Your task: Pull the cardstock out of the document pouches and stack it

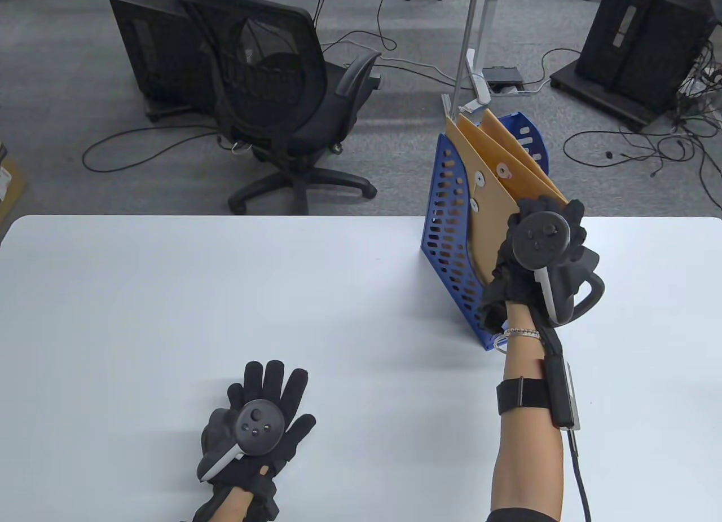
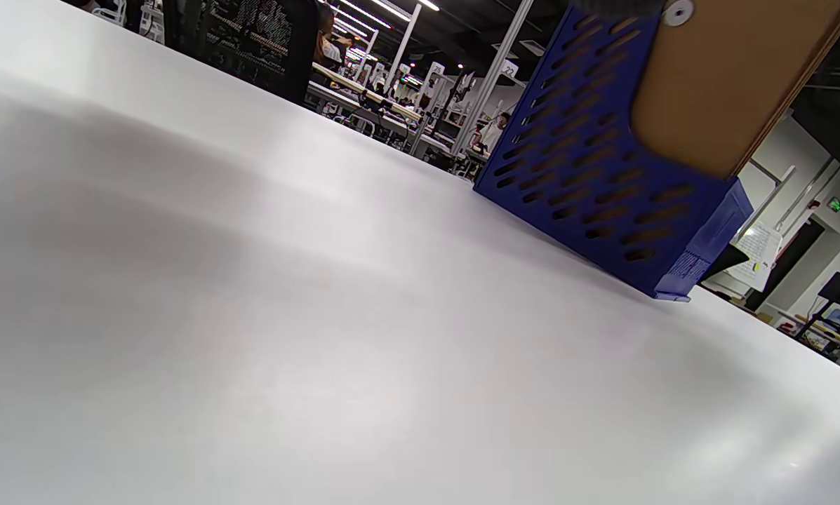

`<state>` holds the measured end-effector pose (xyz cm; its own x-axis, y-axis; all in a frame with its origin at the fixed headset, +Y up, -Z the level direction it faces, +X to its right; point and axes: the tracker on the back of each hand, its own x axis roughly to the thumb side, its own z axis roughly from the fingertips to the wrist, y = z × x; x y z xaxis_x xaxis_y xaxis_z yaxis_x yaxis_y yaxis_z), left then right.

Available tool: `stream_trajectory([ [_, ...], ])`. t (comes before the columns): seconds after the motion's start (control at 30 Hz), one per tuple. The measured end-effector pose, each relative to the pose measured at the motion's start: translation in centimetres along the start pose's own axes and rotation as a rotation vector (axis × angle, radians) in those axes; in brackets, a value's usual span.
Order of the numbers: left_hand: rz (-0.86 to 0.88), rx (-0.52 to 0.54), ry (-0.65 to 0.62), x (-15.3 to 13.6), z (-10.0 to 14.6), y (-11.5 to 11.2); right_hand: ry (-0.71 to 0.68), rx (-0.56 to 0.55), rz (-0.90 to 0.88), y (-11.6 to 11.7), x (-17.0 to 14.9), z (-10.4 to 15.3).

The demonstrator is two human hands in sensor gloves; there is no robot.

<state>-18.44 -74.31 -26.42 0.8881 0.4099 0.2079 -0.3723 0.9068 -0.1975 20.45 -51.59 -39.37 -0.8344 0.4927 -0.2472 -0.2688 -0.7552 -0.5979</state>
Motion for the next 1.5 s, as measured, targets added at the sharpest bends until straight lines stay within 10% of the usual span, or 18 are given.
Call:
stream_trajectory([
  [1.03,0.128,-0.025,-0.055,0.0,0.0,0.2,-0.368,-0.51,-0.339,-19.7,8.5,6.2],
  [1.23,0.211,0.01,-0.085,-0.1,0.3,0.9,-0.375,-0.359,-0.553,-18.9,8.0,7.3],
  [1.5,0.532,0.175,-0.262,-1.4,0.7,6.7,-0.379,0.005,-0.843,-12.1,6.2,8.6],
])
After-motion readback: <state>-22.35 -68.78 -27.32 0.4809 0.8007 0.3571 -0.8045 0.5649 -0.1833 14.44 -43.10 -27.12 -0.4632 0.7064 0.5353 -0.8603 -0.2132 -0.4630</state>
